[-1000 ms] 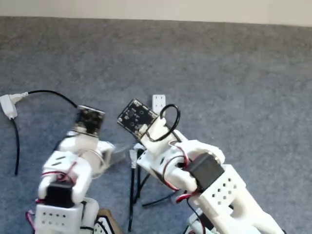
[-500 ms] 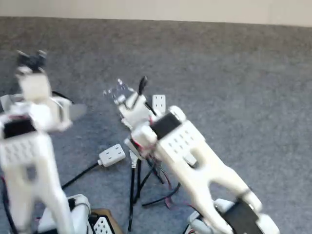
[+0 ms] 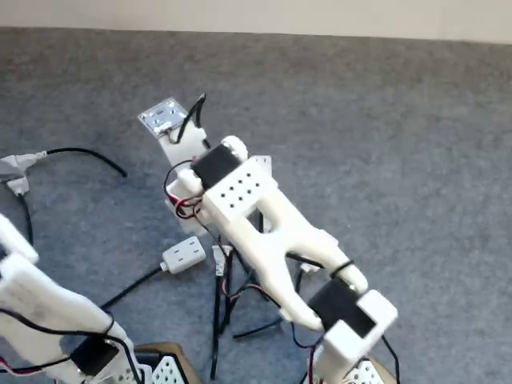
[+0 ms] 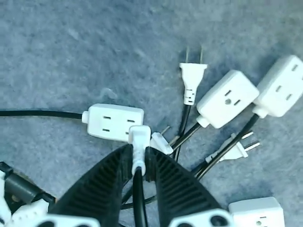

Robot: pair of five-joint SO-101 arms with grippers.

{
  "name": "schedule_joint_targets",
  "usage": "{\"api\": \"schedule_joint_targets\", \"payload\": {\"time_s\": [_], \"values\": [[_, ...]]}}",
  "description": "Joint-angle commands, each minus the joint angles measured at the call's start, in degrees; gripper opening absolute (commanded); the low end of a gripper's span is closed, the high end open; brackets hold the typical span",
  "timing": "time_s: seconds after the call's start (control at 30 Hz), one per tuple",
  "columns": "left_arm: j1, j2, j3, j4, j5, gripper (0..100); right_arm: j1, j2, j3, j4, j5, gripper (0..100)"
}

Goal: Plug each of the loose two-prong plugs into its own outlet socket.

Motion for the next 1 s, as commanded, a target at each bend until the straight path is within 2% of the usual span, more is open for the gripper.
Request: {"api": "schedule_joint_targets", "payload": {"time_s": [0.0,0.2,0.4,0.97], "values": [[-2.2,7.7,-11.5,0.4,-3.9,39,-0.5,1.6,-3.0,-1.0,-0.7,0.5],[-5.6,16.7,-23.2,1.5,-4.3,39,-2.2,2.9,-2.9,-1.1,-1.1,0.5],[-5.8,20.6,-29.7,4.6,-4.4,39,-3.6,3.1,-2.9,-1.2,-2.4,0.5],[-6.5,21.6,-31.1,6.1,-4.4,39,-4.1,3.3,0.8,-4.3,-1.2,0.5]]}}
